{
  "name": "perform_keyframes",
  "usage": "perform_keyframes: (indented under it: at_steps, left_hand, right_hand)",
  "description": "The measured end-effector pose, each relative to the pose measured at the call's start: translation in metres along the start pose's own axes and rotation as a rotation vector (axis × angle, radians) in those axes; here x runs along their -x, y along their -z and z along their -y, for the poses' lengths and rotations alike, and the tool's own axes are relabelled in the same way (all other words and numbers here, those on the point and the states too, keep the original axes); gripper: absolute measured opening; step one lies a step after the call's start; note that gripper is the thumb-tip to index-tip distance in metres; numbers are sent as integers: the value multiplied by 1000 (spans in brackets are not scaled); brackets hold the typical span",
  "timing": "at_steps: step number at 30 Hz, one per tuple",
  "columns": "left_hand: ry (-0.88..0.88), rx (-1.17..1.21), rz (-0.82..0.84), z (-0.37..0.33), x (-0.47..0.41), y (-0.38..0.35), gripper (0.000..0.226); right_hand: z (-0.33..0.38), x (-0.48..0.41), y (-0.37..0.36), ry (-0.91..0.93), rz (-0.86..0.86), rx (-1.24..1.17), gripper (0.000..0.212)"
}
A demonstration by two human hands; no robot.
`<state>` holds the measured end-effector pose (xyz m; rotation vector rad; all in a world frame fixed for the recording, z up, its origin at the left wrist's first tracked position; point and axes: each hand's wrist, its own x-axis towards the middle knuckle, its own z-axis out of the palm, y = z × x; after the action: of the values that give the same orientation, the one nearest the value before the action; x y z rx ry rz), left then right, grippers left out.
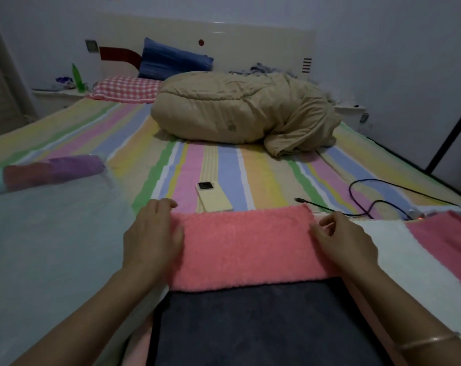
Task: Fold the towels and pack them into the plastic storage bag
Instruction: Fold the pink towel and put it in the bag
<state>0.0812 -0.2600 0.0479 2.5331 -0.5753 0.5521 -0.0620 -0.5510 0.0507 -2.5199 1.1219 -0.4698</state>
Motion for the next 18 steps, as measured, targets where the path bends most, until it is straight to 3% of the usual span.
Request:
perform_keyframes:
  at_steps: [6,9,12,13,16,18]
  left_hand:
    - [-504,74,115,-62,65,-2,22]
    - [-560,-28,162,-69,80,-16,26]
    - [-513,-149,156,-60,77,-15,42]
    - [-490,-188,161,-55,76,-13,45]
    - [-410,-282,185,-41,73,-8,52]
    - [-372,-337,187,-32,73,-5,54]
  right_hand:
    - [-26,41,21,-121,137,11,33]
    - [-25,62,35,-151,240,-94,41]
    - [-9,92,39,-305,626,-505,36]
    - [-4,100,39,-368,679,-668,32]
    - [4,104,29,-547,606,-1182,16]
    - [12,100,20,-608,521,-1356,9]
